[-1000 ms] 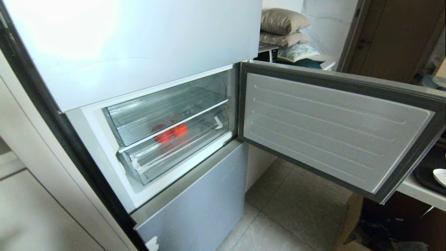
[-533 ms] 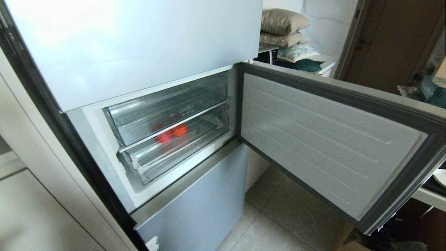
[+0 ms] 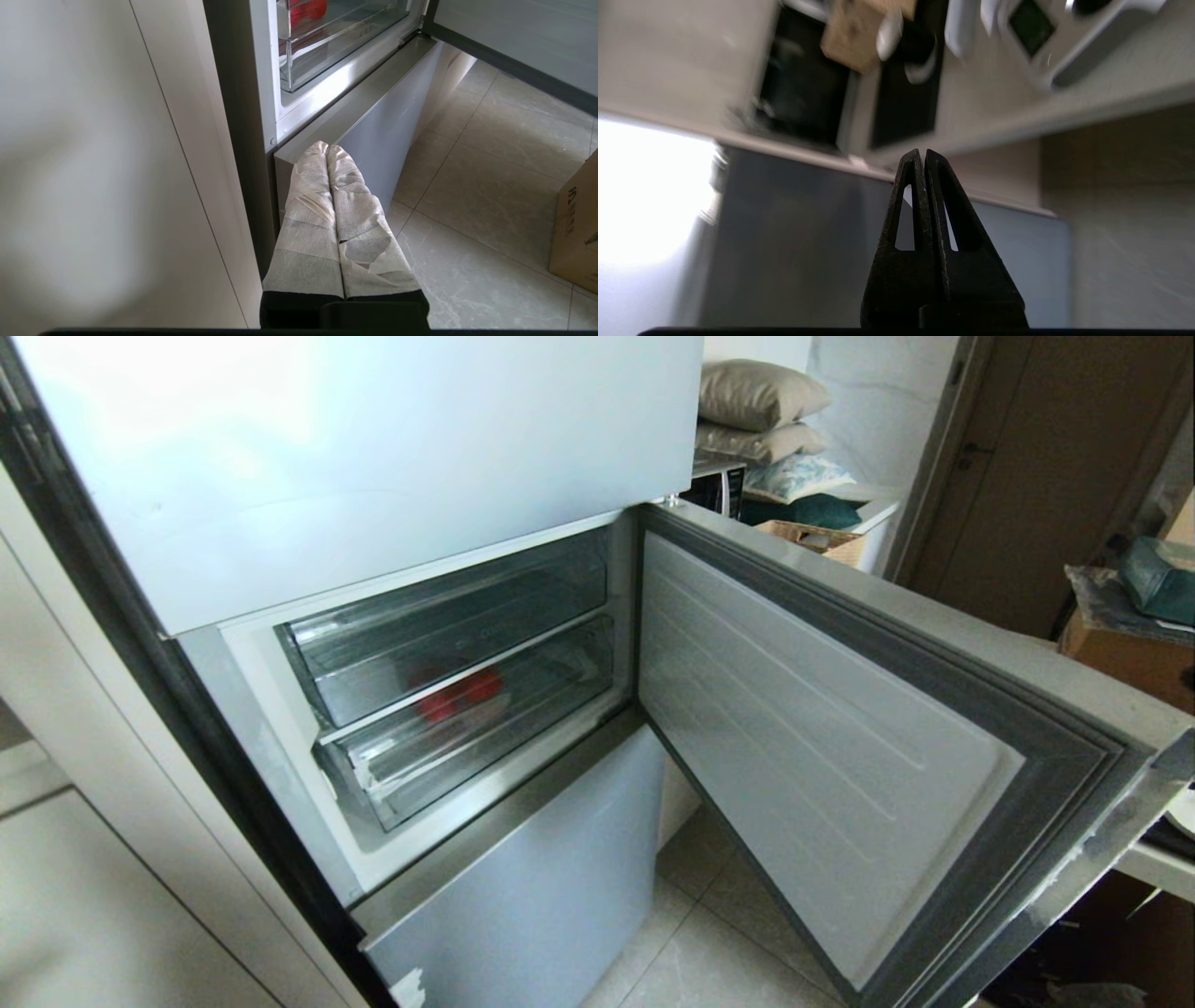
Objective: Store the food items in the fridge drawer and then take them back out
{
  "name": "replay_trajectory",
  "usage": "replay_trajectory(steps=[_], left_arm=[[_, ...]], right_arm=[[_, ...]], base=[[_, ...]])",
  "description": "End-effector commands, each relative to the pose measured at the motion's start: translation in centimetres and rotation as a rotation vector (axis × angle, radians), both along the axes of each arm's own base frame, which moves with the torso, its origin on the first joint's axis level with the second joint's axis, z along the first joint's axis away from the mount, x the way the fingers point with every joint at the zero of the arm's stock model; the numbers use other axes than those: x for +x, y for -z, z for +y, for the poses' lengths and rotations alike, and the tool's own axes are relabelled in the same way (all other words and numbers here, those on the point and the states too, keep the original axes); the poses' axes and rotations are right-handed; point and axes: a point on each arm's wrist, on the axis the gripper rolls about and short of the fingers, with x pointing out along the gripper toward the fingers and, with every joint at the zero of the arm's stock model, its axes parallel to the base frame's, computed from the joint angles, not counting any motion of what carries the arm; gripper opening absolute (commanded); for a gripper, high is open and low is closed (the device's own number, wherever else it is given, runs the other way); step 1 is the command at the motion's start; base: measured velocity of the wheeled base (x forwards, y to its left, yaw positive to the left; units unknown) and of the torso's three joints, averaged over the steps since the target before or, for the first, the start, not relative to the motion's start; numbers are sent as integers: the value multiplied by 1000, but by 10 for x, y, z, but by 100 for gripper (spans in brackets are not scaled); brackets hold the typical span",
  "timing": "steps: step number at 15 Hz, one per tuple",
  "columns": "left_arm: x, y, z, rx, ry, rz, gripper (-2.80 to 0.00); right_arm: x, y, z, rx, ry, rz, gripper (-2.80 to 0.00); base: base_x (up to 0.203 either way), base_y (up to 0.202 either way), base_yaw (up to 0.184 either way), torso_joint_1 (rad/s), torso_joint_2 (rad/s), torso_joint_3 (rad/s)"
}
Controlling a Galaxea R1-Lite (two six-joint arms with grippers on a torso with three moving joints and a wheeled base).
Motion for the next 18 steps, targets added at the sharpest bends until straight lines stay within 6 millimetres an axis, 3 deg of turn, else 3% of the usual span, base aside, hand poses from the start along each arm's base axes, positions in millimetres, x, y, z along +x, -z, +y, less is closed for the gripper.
replay_trajectory(steps=[1,5,9,14,16,18], left_arm=[[0,0,0,1,0,2,-280],[0,0,0,1,0,1,-280],[0,0,0,1,0,0,-280],[0,0,0,1,0,2,-280],[0,0,0,1,0,1,-280],[0,0,0,1,0,1,-280]], right_arm=[[18,15,37,-51,-77,71,-280],[46,41,114,-151,-351,134,-280],[91,66,178,-193,-497,196,-280],[135,73,282,-288,-669,91,-280],[136,78,329,-309,-763,44,-280],[125,77,350,-309,-862,2,-280]], base=[[0,0,0,0,0,0],[0,0,0,0,0,0],[0,0,0,0,0,0],[0,0,0,0,0,0],[0,0,0,0,0,0],[0,0,0,0,0,0]])
